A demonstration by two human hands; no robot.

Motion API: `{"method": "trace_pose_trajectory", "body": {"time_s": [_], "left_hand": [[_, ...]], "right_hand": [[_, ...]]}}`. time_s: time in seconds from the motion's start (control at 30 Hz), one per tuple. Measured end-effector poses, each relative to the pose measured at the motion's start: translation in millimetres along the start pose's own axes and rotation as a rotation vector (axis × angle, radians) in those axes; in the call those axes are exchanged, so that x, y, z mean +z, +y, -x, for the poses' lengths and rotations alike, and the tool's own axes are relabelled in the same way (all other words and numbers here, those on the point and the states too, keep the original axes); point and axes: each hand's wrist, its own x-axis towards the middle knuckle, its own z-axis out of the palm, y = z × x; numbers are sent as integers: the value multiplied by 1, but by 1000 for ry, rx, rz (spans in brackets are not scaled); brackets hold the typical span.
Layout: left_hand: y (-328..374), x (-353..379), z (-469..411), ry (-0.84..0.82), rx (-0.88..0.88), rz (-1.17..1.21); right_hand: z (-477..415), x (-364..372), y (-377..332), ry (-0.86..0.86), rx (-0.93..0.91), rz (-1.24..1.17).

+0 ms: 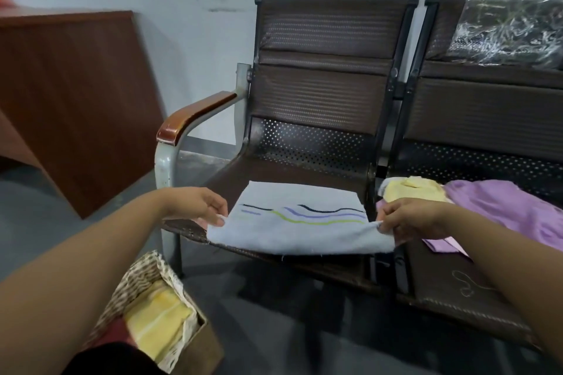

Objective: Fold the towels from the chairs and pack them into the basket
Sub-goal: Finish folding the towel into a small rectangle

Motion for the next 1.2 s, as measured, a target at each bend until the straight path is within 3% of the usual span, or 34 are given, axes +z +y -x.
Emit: {"method": "trace_pose_trajectory", "body": {"time_s": [0.1, 0.2, 0.33, 0.5, 0.6, 0.67, 0.8, 0.93, 1.2], "left_hand": [[6, -1, -15, 93, 11, -83], [7, -7, -46, 432, 34, -150], [7, -15, -92, 774, 14, 8], [-15, -22, -154, 839, -95, 54], [-33, -11, -184, 755, -152, 123], [-40, -2, -196, 728, -184, 41], [-45, 8, -197, 708, -329, -7], [-36, 15, -185, 591, -462, 16], [-22, 29, -159, 451, -479, 216]], "right_hand": [[-13, -5, -1, 104, 6, 97], [-39, -10, -3, 449, -134, 230], [-76, -9, -12, 741, -241, 234], [-144, -9, -10, 895, -224, 297], [-181, 2, -3, 945, -116, 491], [-193, 26, -8, 890, -154, 662], [-190, 103, -33, 589, -438, 829], [-192, 162, -31, 331, -350, 916], [-188, 180, -19, 225, -255, 1013]]}}
